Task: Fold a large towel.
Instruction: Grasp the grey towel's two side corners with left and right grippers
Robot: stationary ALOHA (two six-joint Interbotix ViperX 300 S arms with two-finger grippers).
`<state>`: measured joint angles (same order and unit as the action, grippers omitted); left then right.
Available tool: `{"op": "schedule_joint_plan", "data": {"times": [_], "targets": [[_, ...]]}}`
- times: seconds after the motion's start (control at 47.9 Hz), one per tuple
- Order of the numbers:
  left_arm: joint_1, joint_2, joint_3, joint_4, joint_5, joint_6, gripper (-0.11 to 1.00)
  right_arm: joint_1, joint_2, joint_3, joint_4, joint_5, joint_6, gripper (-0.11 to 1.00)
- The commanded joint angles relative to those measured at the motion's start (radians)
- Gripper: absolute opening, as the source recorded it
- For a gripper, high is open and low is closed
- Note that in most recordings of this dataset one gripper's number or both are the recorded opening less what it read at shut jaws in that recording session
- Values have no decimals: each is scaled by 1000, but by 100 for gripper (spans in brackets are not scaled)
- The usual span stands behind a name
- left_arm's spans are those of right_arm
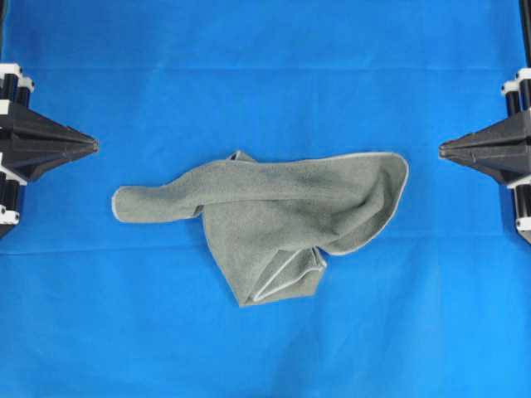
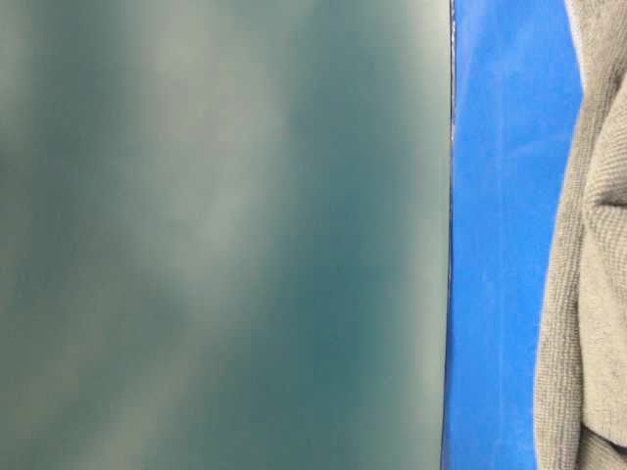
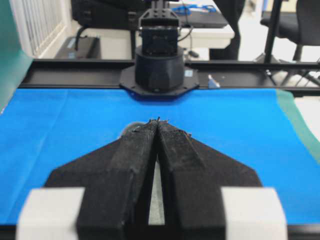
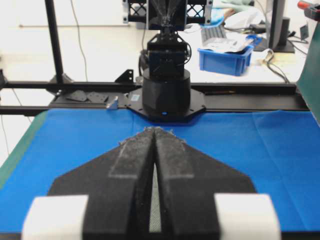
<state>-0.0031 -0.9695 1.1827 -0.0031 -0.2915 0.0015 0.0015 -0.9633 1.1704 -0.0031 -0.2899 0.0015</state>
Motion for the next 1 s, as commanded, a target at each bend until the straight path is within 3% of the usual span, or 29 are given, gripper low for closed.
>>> {"op": "schedule_joint_plan", "data": {"times": [0.0,0.251,0.585,0.689,0.814,0.898,0.981], "targets": [[-6,5,-34,-51,37,-23,0,-9,8,-17,8,-3,11,0],[14,54,-28,-51,235,-54,0,-66,81,-89,92,397,120,0],[64,256,-11,-49,333,-239,3,-156,241,-86,92,657,330,1],[64,339,-9,-49,333,-304,23,-163,308,-92,92,680,353,3],[64,439,-5,-49,331,-368,62,-173,411,-100,91,667,360,39],[64,509,-8,-49,328,-377,81,-193,477,-103,87,650,362,61],[60,589,-18,-49,308,-379,88,-222,541,-104,84,621,362,66]]}}
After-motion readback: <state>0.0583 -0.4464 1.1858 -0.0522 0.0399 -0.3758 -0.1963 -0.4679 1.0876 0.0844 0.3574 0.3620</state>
